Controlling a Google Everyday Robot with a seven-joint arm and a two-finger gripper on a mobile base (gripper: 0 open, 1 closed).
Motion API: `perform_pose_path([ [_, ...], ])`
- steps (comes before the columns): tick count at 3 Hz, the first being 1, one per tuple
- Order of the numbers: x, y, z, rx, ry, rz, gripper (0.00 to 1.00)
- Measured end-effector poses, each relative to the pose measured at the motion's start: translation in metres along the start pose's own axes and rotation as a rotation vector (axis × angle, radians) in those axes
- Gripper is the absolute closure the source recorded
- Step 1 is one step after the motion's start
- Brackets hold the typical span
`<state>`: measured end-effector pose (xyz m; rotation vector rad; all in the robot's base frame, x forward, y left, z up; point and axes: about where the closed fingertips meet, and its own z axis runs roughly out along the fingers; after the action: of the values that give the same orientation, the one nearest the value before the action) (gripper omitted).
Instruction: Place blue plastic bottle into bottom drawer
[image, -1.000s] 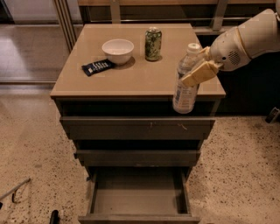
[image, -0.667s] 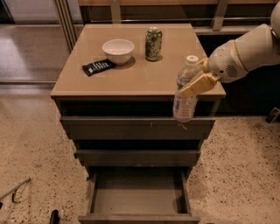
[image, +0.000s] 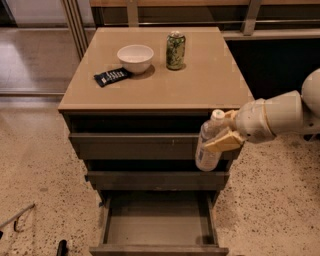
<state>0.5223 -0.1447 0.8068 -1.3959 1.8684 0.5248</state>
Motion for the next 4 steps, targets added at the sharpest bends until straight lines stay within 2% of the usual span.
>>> perform_pose_path([
  [1, 0.049, 0.010, 0.033, -0.025, -0.024, -0.008, 1.00],
  [2, 0.096, 0.020, 0.067, -0.086, -0.013, 0.014, 1.00],
  [3, 0.104, 0.022, 0.073, -0.098, -0.014, 0.021, 1.00],
  [4, 0.124, 0.029, 0.088, -0.101, -0.005, -0.002, 1.00],
])
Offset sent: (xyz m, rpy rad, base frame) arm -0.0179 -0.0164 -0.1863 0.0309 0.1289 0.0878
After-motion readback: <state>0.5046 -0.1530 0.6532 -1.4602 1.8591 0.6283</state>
